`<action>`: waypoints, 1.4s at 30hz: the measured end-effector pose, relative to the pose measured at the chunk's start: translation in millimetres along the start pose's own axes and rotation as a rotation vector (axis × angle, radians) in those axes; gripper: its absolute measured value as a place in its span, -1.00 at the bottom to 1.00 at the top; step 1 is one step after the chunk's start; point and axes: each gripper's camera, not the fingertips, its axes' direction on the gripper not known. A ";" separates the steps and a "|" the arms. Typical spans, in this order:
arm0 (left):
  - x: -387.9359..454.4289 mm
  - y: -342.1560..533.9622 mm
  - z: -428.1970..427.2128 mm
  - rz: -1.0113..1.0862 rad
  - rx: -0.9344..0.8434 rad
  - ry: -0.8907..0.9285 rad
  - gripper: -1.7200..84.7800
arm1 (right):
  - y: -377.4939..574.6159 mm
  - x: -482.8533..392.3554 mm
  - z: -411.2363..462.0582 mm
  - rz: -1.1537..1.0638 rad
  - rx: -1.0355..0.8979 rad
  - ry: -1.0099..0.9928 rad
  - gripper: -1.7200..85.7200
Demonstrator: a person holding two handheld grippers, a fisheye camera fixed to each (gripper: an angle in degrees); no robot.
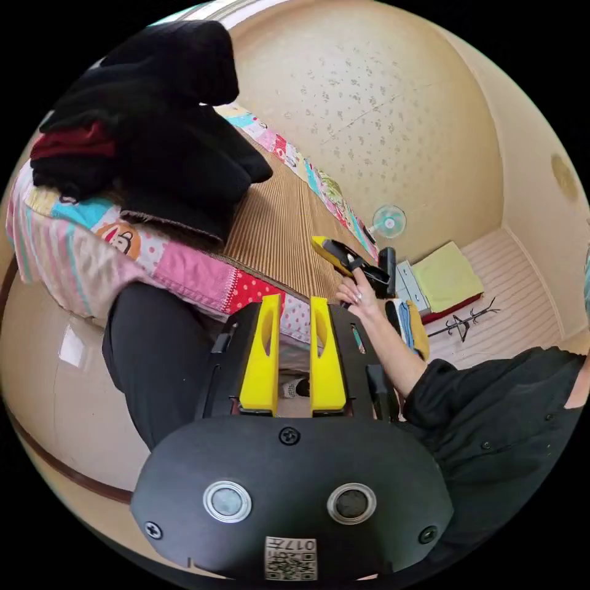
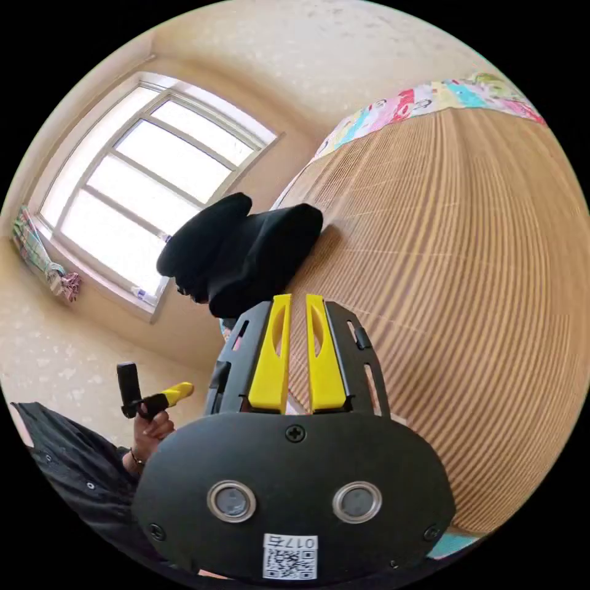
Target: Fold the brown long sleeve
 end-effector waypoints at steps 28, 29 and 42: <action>118.5 -18.6 167.9 0.092 -0.236 0.526 -0.98 | 125.5 13.1 -355.7 0.123 0.779 0.647 -0.93; 119.4 -19.5 170.4 0.089 -0.238 0.526 -0.98 | 122.9 -9.7 -328.6 0.033 0.728 0.622 -0.94; 113.5 -19.9 165.2 0.089 -0.269 0.477 -0.98 | 257.6 19.1 -233.1 0.340 0.603 0.543 -0.85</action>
